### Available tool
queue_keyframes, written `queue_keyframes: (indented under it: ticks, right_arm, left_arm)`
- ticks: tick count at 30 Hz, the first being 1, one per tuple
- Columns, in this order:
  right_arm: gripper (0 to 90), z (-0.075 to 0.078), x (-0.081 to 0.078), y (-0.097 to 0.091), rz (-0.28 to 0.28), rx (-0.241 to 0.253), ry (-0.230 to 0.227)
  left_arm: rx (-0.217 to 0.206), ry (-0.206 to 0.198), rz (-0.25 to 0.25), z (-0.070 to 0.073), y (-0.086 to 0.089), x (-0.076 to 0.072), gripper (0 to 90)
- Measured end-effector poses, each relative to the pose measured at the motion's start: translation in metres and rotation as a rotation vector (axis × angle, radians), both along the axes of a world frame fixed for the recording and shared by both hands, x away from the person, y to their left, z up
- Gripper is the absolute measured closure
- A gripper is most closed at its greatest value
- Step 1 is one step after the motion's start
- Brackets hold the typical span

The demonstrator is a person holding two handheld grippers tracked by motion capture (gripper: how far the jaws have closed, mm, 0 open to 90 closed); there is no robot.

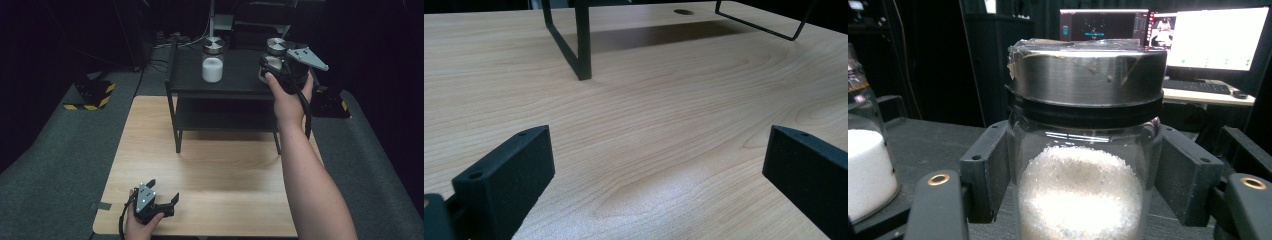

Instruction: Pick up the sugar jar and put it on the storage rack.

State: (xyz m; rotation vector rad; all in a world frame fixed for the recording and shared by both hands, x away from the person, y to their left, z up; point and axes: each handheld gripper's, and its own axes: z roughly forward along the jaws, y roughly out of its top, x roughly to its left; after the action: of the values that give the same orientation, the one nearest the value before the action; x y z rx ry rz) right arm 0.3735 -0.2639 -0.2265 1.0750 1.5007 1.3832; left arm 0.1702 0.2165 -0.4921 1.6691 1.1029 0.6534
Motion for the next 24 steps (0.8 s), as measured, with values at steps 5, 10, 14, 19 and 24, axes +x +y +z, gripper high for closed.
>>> queue_keyframes:
  ticks: [5,10,14,19,24]
  right_arm:
    - [30.2,-0.001,0.000,-0.001,0.001,-0.002,-0.004]
    - [30.1,0.001,0.000,-0.002,0.006,0.000,0.002]
    - [25.4,0.002,-0.002,-0.002,0.004,-0.005,-0.007]
    - [10.8,0.001,-0.005,-0.004,0.025,-0.008,-0.020]
    - [0.0,-0.003,-0.010,-0.002,0.020,-0.015,-0.048]
  left_arm:
    - [0.002,-0.002,0.001,0.000,0.000,0.000,0.6]
    - [0.000,-0.003,-0.001,0.000,0.000,0.000,0.6]
    - [0.002,-0.003,-0.003,0.000,0.000,0.000,0.6]
    - [0.003,-0.001,-0.004,0.000,0.000,0.000,0.6]
    - [0.000,-0.004,-0.004,0.000,0.001,0.000,0.6]
